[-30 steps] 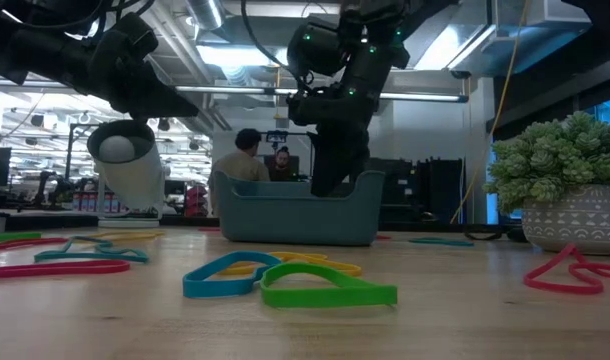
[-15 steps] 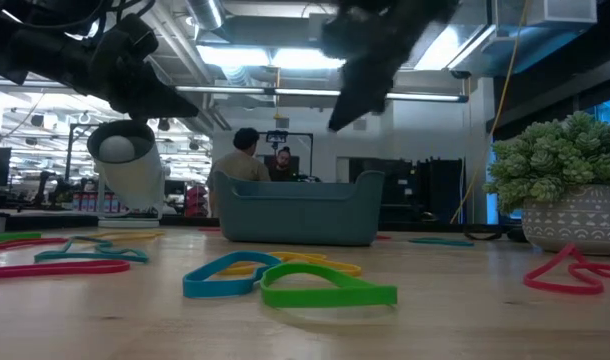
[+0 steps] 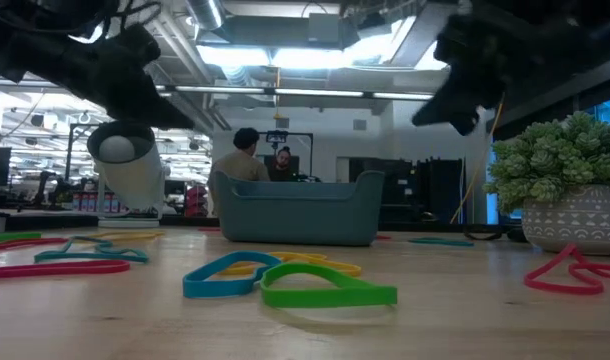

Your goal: Pick and place rubber bands into bin

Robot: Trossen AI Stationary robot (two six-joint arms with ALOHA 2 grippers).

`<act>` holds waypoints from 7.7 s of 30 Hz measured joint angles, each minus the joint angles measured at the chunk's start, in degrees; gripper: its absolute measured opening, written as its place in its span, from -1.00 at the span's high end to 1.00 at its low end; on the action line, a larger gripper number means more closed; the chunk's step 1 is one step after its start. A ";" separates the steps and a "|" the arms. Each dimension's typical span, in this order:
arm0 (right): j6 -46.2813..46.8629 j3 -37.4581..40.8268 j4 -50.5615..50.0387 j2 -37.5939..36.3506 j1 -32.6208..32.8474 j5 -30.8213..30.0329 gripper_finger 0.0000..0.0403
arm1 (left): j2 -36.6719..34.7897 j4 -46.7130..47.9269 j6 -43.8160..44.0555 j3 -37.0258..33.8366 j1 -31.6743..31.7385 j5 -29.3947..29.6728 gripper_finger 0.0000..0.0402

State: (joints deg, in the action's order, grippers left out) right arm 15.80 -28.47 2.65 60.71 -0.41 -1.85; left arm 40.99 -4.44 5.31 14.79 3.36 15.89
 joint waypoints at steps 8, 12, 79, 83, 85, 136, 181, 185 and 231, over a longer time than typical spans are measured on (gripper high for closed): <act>1.12 11.60 13.90 -0.92 -0.01 -0.06 0.95 | 6.79 17.85 7.04 8.94 1.21 6.81 0.98; 2.67 13.78 17.13 -0.92 -0.04 -0.15 0.95 | 10.47 28.11 13.94 12.40 3.74 6.46 0.89; 3.38 14.38 18.34 -0.85 -0.04 -0.05 0.94 | 35.10 32.36 33.29 13.79 10.94 -3.08 0.71; 3.40 14.38 18.33 -0.83 -0.04 -0.04 0.94 | 36.51 32.60 33.85 13.90 10.93 -2.77 0.71; 3.41 14.38 18.33 -0.84 -0.04 -0.04 0.94 | 36.60 32.58 34.04 13.90 10.93 -2.34 0.72; 3.07 14.38 18.59 -0.83 -0.06 -0.05 0.94 | 42.81 30.23 4.27 52.70 -3.79 11.88 0.99; 3.32 14.36 18.65 -0.83 -0.05 -0.04 0.94 | 58.93 33.57 4.52 52.78 -1.31 5.05 0.17; 3.47 14.36 18.87 -0.83 -0.04 -0.05 0.94 | 55.92 34.15 5.04 52.78 -1.31 6.03 0.18; 3.16 -23.88 -38.97 20.53 -18.97 -6.08 0.48 | 6.43 10.73 2.02 5.20 -6.11 8.56 0.99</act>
State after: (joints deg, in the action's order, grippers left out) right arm 18.96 -52.35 -36.33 81.24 -19.38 -7.93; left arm 47.42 6.29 7.32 19.99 -2.76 24.45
